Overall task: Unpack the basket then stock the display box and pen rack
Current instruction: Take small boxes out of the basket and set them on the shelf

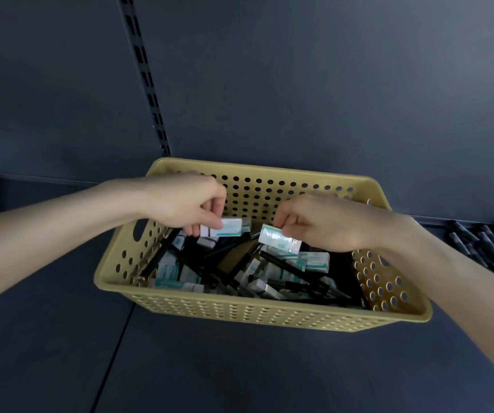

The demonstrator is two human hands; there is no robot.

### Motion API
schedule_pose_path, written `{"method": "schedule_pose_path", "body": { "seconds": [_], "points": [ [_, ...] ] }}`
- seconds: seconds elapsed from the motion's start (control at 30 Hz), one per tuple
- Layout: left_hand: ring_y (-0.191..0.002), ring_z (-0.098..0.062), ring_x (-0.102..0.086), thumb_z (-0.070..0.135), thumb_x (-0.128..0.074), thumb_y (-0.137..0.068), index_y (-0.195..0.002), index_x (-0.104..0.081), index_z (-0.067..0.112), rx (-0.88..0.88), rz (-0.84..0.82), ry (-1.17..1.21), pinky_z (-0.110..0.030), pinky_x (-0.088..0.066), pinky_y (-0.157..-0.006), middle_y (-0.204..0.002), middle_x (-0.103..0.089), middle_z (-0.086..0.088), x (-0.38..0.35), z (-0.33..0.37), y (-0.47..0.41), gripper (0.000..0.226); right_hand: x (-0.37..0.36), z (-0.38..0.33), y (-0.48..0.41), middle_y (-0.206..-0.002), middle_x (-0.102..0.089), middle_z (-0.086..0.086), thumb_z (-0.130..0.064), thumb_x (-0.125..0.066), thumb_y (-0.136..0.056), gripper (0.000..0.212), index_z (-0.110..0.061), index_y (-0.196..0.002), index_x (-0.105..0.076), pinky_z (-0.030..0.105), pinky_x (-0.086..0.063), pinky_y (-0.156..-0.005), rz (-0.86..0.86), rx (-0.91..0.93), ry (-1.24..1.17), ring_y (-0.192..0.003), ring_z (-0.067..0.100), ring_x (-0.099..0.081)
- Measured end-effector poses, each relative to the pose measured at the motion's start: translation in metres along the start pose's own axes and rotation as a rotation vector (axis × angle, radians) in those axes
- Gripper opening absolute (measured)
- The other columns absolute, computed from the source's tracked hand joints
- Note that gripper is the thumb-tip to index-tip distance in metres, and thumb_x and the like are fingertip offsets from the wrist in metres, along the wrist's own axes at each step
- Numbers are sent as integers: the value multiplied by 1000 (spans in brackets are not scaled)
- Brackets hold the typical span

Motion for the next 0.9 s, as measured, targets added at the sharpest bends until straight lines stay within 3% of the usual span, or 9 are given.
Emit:
{"method": "schedule_pose_path", "body": {
  "seconds": [0.1,0.2,0.33,0.57,0.73,0.8,0.9],
  "points": [
    [-60,-6,-52,37,-55,-93,-86,-56,18,20,31,-306,-16,-33,-47,-77,-58,5,-11,1,-2,20,-9,-1,-2,-94,-62,-5,-20,-43,-97,19,-19,-107,-59,21,-41,-67,-55,3,31,-87,11,-54],
    [-52,-4,-41,46,-50,-94,-90,-54,17,31,61,-431,-17,-24,-41,-72,-50,7,-18,2,-1,29,-16,-2,-4,-90,-56,-5,-20,-42,-96,18,-15,-103,-57,31,-46,-71,-95,0,125,-86,17,-53],
    [-53,-4,-38,44,-55,-92,-94,-48,18,0,65,-372,-18,-27,-39,-72,-47,7,-21,3,-5,28,-21,-4,-6,-99,-61,3,-37,-50,-93,25,-17,-108,-52,42,-50,-78,-128,-2,176,-90,23,-56],
    [-80,-11,-54,29,-77,-78,-107,-51,16,-9,150,-109,-21,-39,-58,-92,-61,3,-17,4,-11,42,-4,5,-4,-102,-58,-5,-29,-68,-85,41,-14,-120,-56,24,-38,-73,13,-73,47,-88,10,-49],
    [-89,-9,-49,31,-72,-82,-107,-62,17,-81,145,-128,-24,-42,-76,-96,-55,8,-17,13,-10,30,8,12,13,-99,-58,3,-21,-63,-87,19,-8,-101,-61,32,-43,-81,202,-109,217,-98,20,-52],
    [-93,-11,-44,34,-65,-87,-108,-59,16,-120,153,-214,-26,-36,-77,-100,-51,6,-19,19,-9,28,8,11,13,-102,-59,6,-18,-60,-88,17,-8,-102,-59,36,-44,-85,216,-121,249,-101,24,-52],
    [-92,-11,-44,36,-59,-91,-111,-55,17,-144,146,-240,-27,-34,-72,-100,-54,5,-23,21,-8,28,0,8,9,-108,-59,4,-24,-58,-92,24,-11,-112,-56,28,-36,-78,141,-108,209,-104,20,-49]
  ]
}}
Point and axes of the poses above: each hand's wrist, its own y-axis away from the middle knuckle, its own x-axis out of the back of the hand, z = x × y, the point moved 8 cm from there along -y, towards the middle knuckle
